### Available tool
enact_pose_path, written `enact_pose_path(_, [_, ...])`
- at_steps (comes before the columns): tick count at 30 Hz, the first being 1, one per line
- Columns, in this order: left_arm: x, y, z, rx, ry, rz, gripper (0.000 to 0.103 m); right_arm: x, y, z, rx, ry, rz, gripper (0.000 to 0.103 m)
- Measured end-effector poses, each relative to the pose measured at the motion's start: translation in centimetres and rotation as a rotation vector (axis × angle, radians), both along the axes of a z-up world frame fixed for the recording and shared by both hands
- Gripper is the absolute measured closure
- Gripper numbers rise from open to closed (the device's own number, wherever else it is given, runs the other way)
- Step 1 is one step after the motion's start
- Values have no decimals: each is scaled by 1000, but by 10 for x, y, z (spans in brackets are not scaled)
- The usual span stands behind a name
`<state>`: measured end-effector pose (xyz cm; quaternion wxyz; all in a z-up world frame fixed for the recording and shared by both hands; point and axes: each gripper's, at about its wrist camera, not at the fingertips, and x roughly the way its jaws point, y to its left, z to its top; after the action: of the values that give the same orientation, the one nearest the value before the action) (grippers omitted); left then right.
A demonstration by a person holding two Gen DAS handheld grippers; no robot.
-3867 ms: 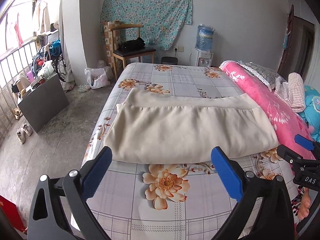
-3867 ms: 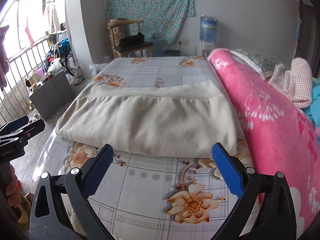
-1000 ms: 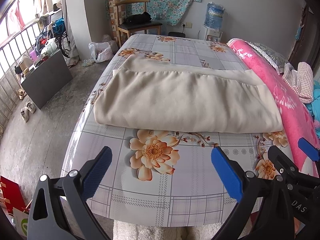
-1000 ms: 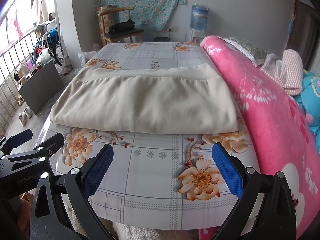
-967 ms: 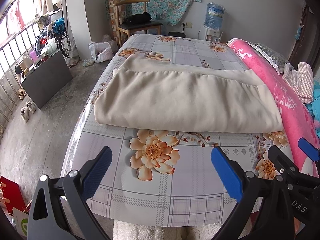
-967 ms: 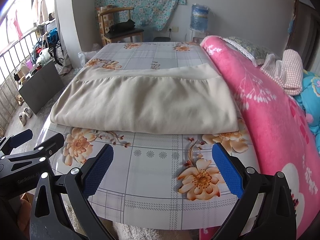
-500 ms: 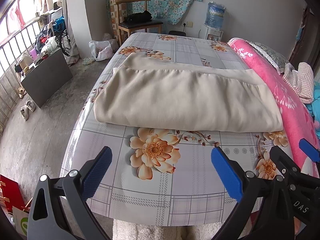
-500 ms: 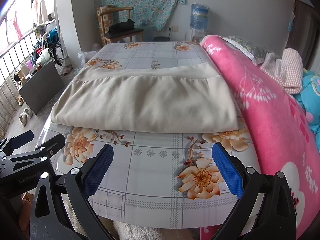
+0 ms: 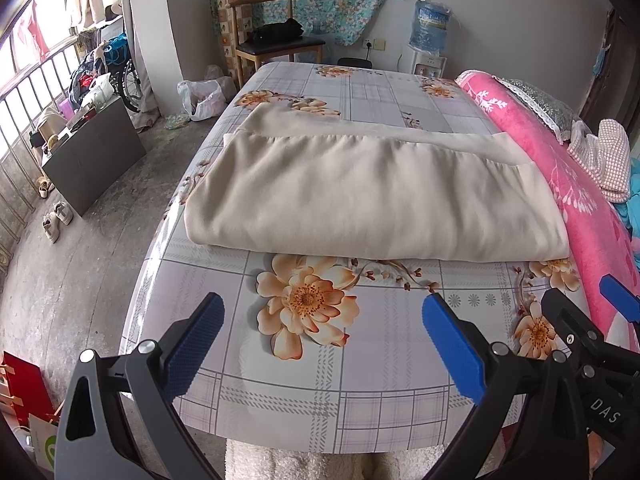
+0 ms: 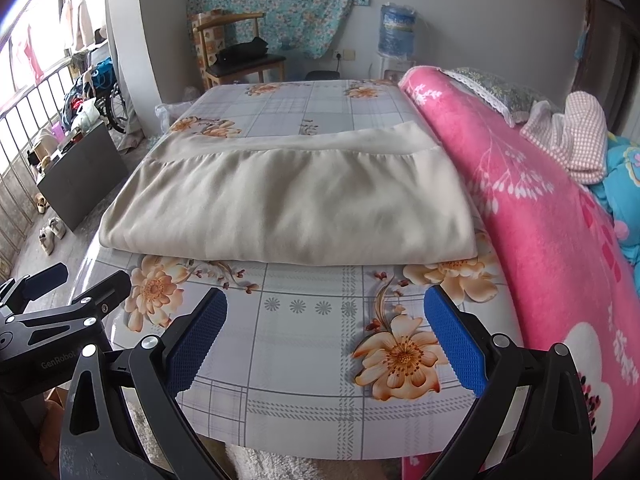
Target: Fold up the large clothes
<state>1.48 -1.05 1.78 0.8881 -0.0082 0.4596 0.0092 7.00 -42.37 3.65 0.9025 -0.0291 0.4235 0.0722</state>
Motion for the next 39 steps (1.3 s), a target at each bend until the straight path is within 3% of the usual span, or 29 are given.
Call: enact_pose_path(39, [0, 1, 3, 4, -9, 9, 6, -1, 0, 0, -5, 3, 4, 8])
